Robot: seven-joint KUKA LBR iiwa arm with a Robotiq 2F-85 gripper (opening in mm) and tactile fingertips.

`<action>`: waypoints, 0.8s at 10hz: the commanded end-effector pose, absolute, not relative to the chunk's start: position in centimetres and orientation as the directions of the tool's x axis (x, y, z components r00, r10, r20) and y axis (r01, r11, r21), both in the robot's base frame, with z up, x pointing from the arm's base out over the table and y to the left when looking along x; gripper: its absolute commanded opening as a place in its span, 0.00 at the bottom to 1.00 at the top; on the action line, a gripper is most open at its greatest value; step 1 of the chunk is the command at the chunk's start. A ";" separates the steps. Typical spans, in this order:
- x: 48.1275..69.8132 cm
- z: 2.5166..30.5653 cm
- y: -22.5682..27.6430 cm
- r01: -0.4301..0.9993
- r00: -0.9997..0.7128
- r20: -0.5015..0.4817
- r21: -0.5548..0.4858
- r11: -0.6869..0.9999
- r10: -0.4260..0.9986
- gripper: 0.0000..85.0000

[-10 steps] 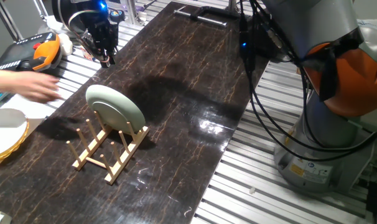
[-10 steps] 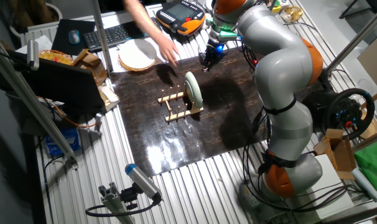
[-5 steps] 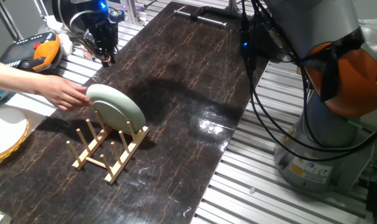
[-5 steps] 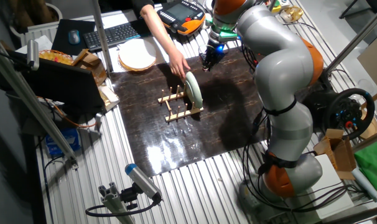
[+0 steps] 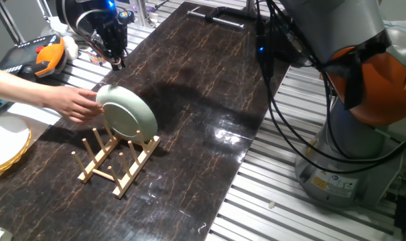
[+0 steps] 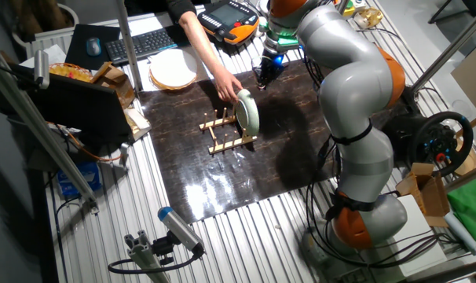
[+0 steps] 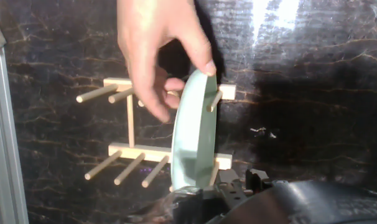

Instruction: Take the dish off the dish rack

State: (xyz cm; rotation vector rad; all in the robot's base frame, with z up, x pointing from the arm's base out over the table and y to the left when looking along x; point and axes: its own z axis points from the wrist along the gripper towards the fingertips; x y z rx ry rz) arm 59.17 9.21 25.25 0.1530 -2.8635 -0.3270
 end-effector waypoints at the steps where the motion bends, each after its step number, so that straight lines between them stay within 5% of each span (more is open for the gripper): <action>1: 59.2 25.3 9.2 -0.076 -0.962 0.238 0.235 0.969 -0.134 0.21; 8: 59.1 25.6 9.8 -0.048 -0.962 0.250 0.240 0.970 -0.110 0.18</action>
